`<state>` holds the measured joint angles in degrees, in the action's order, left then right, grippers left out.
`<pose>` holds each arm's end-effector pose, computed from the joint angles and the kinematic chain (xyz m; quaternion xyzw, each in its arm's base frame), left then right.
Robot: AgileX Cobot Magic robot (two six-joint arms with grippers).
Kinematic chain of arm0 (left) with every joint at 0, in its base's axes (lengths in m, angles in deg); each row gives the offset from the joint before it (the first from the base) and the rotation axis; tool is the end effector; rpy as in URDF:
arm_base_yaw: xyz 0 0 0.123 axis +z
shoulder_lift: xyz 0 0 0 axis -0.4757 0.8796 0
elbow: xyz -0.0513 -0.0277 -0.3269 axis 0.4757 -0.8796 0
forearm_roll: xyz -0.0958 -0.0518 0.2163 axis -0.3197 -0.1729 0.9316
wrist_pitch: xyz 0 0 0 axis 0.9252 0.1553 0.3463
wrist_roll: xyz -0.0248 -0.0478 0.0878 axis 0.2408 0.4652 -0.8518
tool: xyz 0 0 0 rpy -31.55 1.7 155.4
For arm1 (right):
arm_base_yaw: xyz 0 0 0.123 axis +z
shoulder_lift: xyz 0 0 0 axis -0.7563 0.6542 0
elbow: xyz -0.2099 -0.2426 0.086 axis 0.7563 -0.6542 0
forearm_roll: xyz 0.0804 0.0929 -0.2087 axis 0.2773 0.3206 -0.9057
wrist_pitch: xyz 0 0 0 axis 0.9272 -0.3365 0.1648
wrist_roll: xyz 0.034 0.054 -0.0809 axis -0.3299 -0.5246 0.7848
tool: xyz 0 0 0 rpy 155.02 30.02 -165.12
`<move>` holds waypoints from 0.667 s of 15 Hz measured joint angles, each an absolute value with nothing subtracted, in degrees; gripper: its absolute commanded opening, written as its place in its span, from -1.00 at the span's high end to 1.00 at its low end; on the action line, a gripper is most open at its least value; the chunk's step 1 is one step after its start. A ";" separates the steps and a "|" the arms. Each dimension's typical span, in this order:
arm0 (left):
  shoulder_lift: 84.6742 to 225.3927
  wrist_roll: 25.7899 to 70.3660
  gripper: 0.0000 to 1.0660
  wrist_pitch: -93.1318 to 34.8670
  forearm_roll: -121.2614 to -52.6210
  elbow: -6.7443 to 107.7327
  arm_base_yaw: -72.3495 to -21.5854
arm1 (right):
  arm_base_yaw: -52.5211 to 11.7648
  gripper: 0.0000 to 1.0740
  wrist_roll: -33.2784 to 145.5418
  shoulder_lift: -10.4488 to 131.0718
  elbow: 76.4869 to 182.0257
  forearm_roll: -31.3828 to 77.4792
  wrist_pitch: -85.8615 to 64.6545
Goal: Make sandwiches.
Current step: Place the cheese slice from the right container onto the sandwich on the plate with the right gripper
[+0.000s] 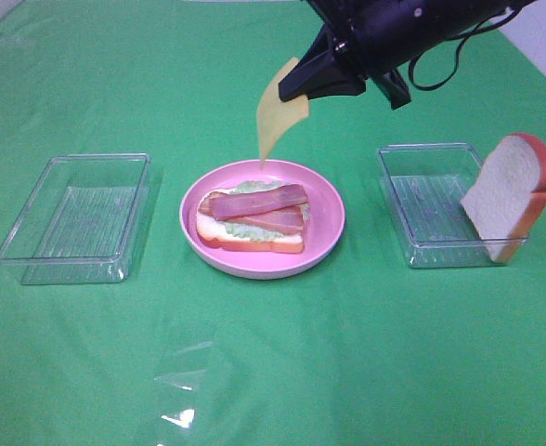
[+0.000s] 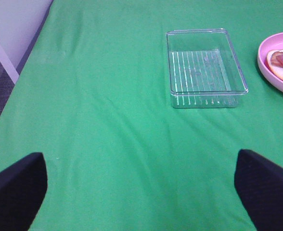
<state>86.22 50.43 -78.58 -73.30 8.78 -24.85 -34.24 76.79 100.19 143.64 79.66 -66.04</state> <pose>-0.0504 -0.0046 0.2666 -0.0155 0.8511 0.0144 0.5246 0.3852 0.1729 0.2919 -0.0773 0.8987 0.4001 0.1624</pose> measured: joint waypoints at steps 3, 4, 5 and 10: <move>86.22 50.43 -0.87 -78.58 -73.30 8.78 -24.85 | -31.38 1.00 81.37 106.72 143.64 88.77 -62.94; 86.22 50.43 -0.87 -78.58 -73.30 8.78 -24.85 | -30.81 1.00 81.89 107.92 143.81 89.28 -62.54; 86.22 50.43 -0.87 -78.58 -73.30 8.78 -24.85 | -30.06 1.00 82.23 109.82 144.27 89.97 -62.20; 86.22 50.43 -0.87 -78.58 -73.30 8.78 -24.85 | -29.72 1.00 81.83 118.18 148.11 90.08 -58.76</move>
